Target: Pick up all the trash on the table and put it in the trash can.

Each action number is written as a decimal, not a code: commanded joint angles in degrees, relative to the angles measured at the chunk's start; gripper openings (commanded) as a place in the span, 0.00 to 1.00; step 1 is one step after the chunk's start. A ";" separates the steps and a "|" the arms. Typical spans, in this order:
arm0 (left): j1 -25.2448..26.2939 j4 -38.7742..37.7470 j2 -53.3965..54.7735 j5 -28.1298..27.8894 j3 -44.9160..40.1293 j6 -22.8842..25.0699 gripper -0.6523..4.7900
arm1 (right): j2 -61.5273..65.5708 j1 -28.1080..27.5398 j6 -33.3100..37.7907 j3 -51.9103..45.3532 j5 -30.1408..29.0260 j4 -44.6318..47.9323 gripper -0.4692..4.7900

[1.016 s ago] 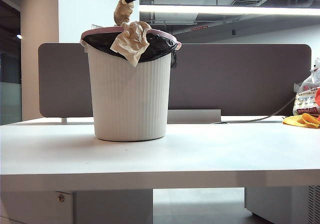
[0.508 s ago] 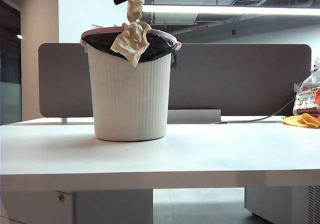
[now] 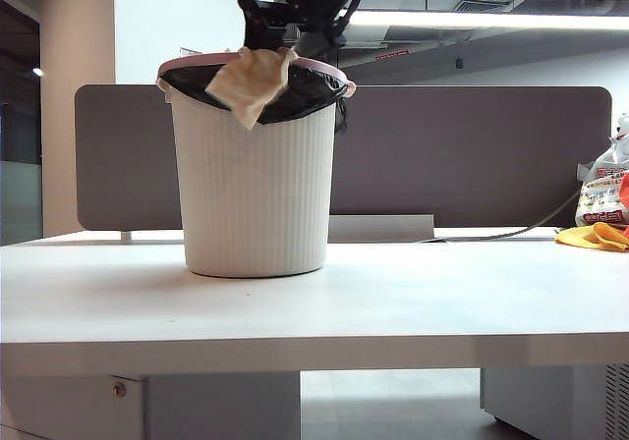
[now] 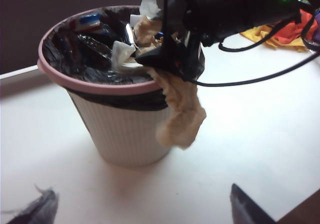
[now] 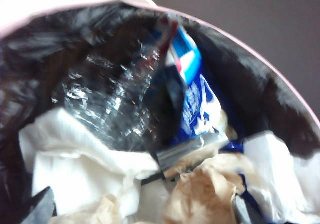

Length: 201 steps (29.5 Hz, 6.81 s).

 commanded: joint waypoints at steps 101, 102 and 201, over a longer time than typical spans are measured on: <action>1.68 73.96 34.91 3.28 0.20 6.54 0.21 | 0.92 -9.84 56.02 23.32 -50.42 17.88 0.97; 1.70 73.94 34.91 3.26 0.22 6.54 0.21 | 0.92 -10.47 56.04 23.32 -49.77 17.86 0.97; 2.47 29.88 -29.77 -3.48 -53.20 -14.60 0.11 | -107.49 -14.05 28.79 -90.23 -10.16 13.57 0.07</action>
